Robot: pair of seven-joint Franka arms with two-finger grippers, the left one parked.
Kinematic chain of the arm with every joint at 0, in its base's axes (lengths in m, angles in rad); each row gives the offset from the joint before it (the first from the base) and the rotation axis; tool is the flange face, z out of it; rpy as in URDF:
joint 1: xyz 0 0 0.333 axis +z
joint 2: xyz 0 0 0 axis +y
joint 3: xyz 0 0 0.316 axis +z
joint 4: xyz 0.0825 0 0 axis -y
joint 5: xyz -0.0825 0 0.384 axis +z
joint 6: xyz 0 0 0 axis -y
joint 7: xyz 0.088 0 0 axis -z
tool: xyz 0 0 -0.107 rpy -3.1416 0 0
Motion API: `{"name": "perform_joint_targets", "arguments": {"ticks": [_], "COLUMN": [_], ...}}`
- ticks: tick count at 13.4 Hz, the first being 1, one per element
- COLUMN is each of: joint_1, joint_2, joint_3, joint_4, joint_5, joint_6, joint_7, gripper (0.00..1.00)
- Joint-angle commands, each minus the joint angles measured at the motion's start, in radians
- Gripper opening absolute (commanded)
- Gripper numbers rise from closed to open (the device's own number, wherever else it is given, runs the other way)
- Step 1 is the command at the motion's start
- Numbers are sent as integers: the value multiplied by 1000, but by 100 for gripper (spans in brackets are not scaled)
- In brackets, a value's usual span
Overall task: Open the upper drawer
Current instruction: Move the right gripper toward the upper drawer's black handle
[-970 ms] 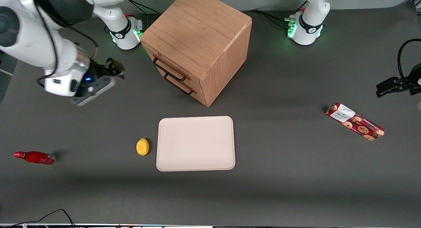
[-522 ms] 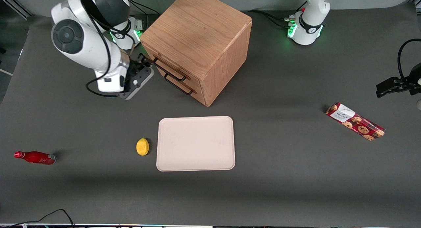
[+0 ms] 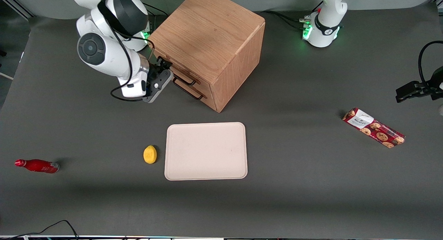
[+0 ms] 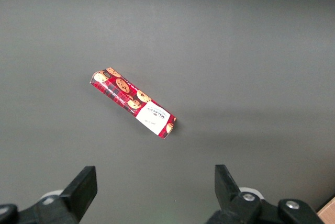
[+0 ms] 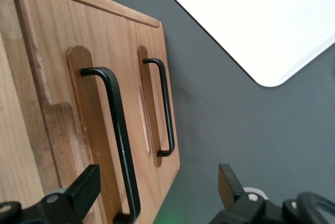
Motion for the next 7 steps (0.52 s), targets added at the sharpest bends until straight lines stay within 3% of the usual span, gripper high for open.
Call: {"name": "perform_joint_targets", "arguments": {"ticks": [1, 7], "joint_1": [-14, -13], "joint_2": [-31, -19], "joint_3": [29, 46], "joint_4": [-77, -133], "joint_5": [37, 35], "joint_6": [65, 132], "joint_7": [-32, -34], "gripper": [100, 100]}}
